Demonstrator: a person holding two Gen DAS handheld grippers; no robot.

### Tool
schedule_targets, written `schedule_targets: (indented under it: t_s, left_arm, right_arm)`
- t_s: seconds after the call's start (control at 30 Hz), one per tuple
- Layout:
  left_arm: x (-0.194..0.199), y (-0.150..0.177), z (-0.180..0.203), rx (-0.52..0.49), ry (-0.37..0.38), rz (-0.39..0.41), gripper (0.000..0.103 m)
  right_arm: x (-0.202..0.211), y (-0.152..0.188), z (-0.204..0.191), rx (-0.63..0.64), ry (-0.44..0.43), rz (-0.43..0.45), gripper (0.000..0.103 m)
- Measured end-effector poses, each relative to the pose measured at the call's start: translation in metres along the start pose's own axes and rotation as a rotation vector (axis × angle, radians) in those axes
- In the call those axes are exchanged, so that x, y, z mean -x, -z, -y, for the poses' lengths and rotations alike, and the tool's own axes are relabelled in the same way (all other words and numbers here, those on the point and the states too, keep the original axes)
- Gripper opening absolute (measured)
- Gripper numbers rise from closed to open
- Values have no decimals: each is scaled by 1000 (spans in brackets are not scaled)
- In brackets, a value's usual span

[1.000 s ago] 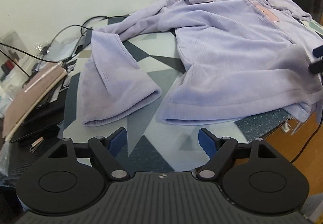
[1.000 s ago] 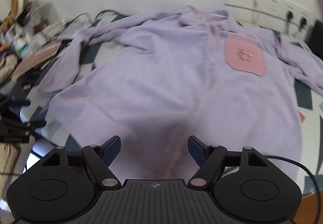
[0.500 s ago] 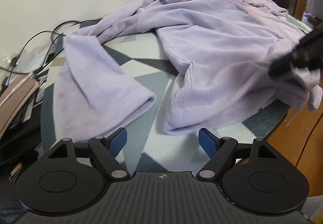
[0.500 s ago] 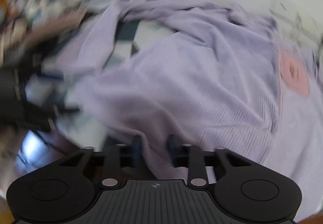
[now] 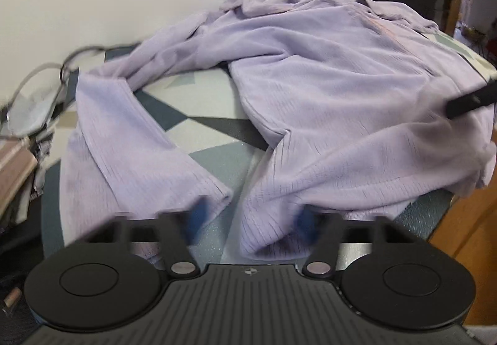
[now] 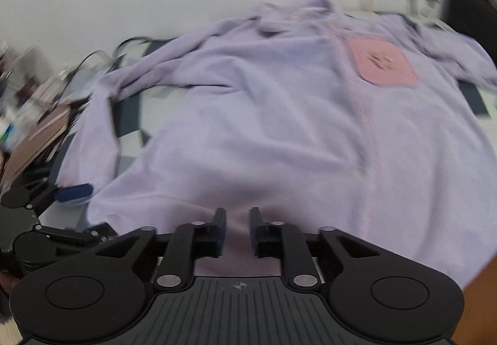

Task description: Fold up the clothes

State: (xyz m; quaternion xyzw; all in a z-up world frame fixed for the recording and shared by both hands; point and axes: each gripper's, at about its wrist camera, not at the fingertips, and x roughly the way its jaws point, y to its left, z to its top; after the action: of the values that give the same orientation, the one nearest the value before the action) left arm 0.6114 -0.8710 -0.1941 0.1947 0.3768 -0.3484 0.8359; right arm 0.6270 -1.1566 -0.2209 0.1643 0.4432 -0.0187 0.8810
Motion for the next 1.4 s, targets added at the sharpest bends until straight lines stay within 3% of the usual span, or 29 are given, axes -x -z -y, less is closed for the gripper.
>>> schedule_targets:
  t_s: [0.03, 0.13, 0.27, 0.47, 0.67, 0.8, 0.9, 1.23, 1.4]
  left_arm:
    - [0, -2, -3, 23, 3, -6, 22]
    - [13, -10, -8, 53, -39, 16, 18]
    - [47, -20, -14, 55, -100, 57, 16]
    - [100, -21, -28, 37, -129, 67, 15]
    - [79, 10, -18, -14, -138, -64, 15]
    - [67, 29, -7, -14, -94, -132, 15]
    - [70, 36, 3, -36, -76, -137, 15]
    - [83, 43, -13, 56, -74, -128, 15]
    - [77, 46, -11, 52, -69, -152, 14]
  right_arm:
    - [3, 5, 9, -47, 14, 9, 27]
    - [14, 26, 44, -229, 39, 31, 31]
    - [20, 64, 92, -500, 9, 32, 38]
    - [13, 111, 124, -710, -3, 23, 45]
    - [4, 129, 130, -745, 8, 14, 51]
    - [7, 126, 128, -718, 11, 11, 51]
    - [12, 116, 123, -669, 17, 22, 51]
    - [35, 95, 121, -591, 71, 119, 52]
    - [35, 81, 113, -547, 42, 151, 52]
